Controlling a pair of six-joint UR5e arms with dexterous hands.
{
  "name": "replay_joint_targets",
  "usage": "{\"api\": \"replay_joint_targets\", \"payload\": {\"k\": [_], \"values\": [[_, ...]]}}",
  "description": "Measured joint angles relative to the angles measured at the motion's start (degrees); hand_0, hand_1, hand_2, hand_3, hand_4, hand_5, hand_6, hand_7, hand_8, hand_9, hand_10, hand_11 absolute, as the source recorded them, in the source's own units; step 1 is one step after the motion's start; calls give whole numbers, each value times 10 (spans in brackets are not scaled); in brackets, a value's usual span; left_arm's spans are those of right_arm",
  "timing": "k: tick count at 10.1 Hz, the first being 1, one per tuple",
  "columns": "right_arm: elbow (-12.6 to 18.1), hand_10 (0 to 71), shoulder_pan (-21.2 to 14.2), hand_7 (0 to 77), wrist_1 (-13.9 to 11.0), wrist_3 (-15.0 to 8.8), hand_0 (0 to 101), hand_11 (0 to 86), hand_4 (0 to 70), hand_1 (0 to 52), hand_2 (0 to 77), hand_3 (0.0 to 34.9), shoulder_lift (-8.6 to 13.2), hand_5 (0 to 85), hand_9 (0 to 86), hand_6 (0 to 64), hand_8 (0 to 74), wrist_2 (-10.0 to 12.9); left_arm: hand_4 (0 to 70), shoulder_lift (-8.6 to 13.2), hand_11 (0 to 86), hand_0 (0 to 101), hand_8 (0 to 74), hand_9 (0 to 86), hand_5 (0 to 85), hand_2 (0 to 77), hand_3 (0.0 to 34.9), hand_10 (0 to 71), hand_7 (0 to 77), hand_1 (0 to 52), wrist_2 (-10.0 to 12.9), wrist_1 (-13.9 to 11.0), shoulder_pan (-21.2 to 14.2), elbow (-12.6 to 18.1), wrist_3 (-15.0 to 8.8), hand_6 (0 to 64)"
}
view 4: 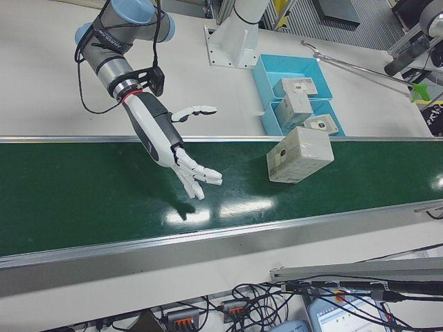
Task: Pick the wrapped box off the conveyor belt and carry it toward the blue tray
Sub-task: 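Hold the right hand open on the belt as the wrapped box approaches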
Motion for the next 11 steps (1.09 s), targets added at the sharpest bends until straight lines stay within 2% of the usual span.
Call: {"api": "replay_joint_targets", "payload": {"k": [2, 3, 5, 6, 7, 8, 9, 10, 11], "values": [[1, 0, 0, 153, -6, -3, 476, 16, 93, 158, 175, 15, 22, 158, 44, 33, 11, 3, 0, 0, 0, 0, 5, 0, 5, 11, 0, 5, 5, 0, 0, 0, 0, 0, 0, 0], [1, 0, 0, 207, -13, -5, 492, 16, 131, 207, 229, 13, 31, 196, 49, 65, 11, 2, 0, 0, 5, 0, 5, 0, 5, 11, 0, 5, 5, 0, 0, 0, 0, 0, 0, 0], [4, 0, 1, 213, -52, -11, 503, 16, 147, 207, 240, 14, 39, 196, 65, 65, 11, 0, 0, 0, 0, 0, 5, 0, 5, 5, 0, 5, 5, 0, 0, 0, 0, 0, 0, 0], [3, 0, 2, 229, -68, -13, 540, 16, 147, 262, 295, 32, 38, 218, 60, 71, 11, -1, 0, 0, 0, 0, 5, 0, 5, 5, 0, 5, 5, 0, 0, 0, 0, 0, 0, 0], [2, 0, 3, 191, -75, -13, 535, 16, 104, 240, 295, 33, 37, 191, 49, 49, 0, -1, 0, 0, 0, 0, 5, 0, 5, 5, 0, 5, 5, 0, 0, 0, 0, 0, 0, 0], [1, 0, 2, 191, -78, -12, 526, 16, 104, 229, 273, 31, 36, 191, 49, 49, 0, -1, 0, 0, 0, 0, 5, 0, 5, 5, 0, 5, 5, 0, 0, 0, 0, 0, 0, 0], [1, 0, 2, 175, -77, -12, 492, 16, 93, 158, 207, 31, 37, 191, 44, 22, 0, 0, 0, 0, 0, 0, 5, 0, 5, 11, 0, 5, 5, 0, 0, 0, 0, 0, 0, 0], [1, 0, 2, 175, -76, -11, 482, 16, 93, 147, 136, 31, 38, 191, 44, 38, 0, 1, 0, 0, 0, 0, 5, 0, 5, 5, 0, 5, 5, 0, 0, 0, 0, 0, 0, 0], [1, 0, 1, 175, -74, -9, 481, 16, 98, 158, 175, 13, 39, 196, 44, 38, 0, 2, 0, 0, 0, 0, 5, 0, 5, 5, 0, 5, 5, 0, 0, 0, 0, 0, 0, 0]]}}
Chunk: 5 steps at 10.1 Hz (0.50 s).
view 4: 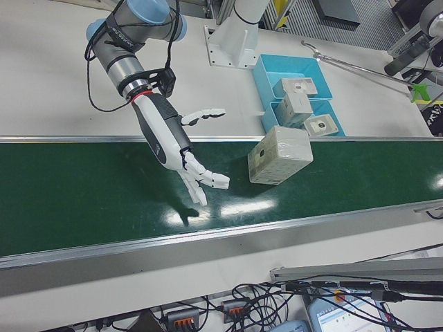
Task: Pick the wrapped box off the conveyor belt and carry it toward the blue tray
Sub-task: 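Hold the right hand open on the belt as the wrapped box approaches, then close the right hand around the white wrapped box and lift it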
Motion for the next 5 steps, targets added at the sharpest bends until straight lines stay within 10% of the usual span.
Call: {"api": "replay_joint_targets", "payload": {"k": [2, 3, 5], "values": [[0, 0, 0, 175, 2, 1, 494, 16, 109, 256, 224, 1, 1, 229, 44, 38, 0, 0, 0, 0, 5, 0, 5, 0, 11, 5, 0, 0, 5, 0, 0, 0, 0, 0, 0, 0], [0, 0, 0, 185, 2, 1, 538, 16, 115, 327, 398, 1, 1, 333, 65, 55, 0, 0, 0, 0, 5, 0, 5, 0, 11, 5, 0, 0, 5, 0, 0, 0, 0, 0, 0, 0], [-1, 0, -2, 185, 2, -2, 538, 16, 115, 327, 398, 1, 1, 333, 65, 55, 0, 0, 0, 0, 0, 0, 5, 0, 5, 11, 0, 5, 5, 0, 0, 0, 0, 0, 0, 0]]}}
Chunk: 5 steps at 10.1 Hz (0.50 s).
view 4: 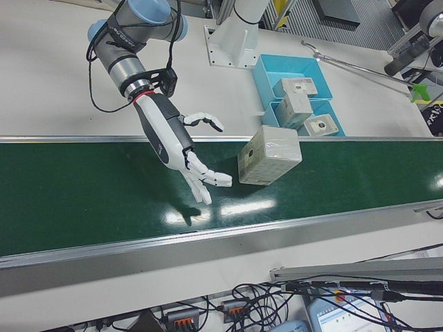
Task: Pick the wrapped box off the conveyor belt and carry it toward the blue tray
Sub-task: 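Close the right hand around the white wrapped box and lift it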
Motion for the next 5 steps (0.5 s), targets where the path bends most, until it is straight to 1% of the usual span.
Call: {"api": "replay_joint_targets", "payload": {"k": [1, 2, 3, 4, 5], "values": [[-1, 0, -2, 180, 0, -2, 505, 16, 71, 191, 278, 12, 0, 202, 38, 55, 16, 0, 0, 0, 0, 0, 5, 0, 5, 11, 0, 5, 5, 0, 0, 0, 0, 0, 0, 0], [-1, 0, -4, 180, 0, -4, 500, 16, 82, 153, 164, 13, 1, 185, 49, 49, 16, -1, 0, 0, 0, 0, 5, 0, 11, 5, 0, 5, 5, 0, 0, 0, 0, 0, 0, 0], [-1, 0, -7, 153, 0, -6, 496, 16, 82, 180, 142, 28, 1, 153, 49, 38, 0, -1, 0, 0, 0, 0, 5, 0, 11, 5, 0, 5, 5, 0, 0, 0, 0, 0, 0, 0], [-2, 0, -10, 153, 3, -11, 496, 16, 82, 180, 142, 28, 1, 153, 49, 38, 0, -1, 0, 0, 0, 0, 5, 0, 11, 5, 0, 5, 5, 0, 0, 0, 0, 0, 0, 0], [-6, 0, -13, 147, 13, -17, 486, 16, 54, 158, 136, 31, 2, 153, 49, 33, 0, -1, 0, 0, 0, 0, 5, 0, 11, 11, 0, 5, 5, 0, 0, 0, 0, 0, 0, 0]]}}
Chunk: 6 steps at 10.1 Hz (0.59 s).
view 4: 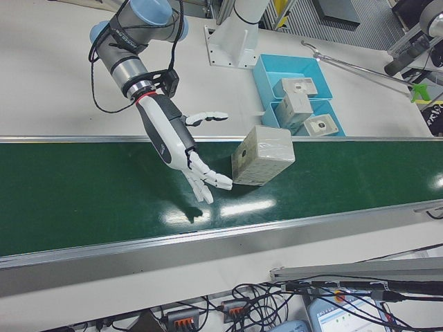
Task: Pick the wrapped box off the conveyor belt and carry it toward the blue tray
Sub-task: 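Close the right hand around the white wrapped box and lift it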
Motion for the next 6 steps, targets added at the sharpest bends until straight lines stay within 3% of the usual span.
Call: {"api": "replay_joint_targets", "payload": {"k": [3, 6], "values": [[-17, 0, -9, 109, 23, -9, 485, 16, 54, 158, 136, 31, 3, 153, 38, 22, 0, 0, 0, 0, 5, 0, 5, 0, 5, 5, 0, 5, 5, 0, 0, 0, 0, 0, 0, 0], [-28, 0, -24, 164, 26, -25, 486, 16, 76, 175, 185, 40, 26, 164, 38, 44, 0, 1, 0, 0, 0, 0, 5, 0, 11, 11, 0, 0, 5, 0, 0, 0, 0, 0, 0, 0]]}}
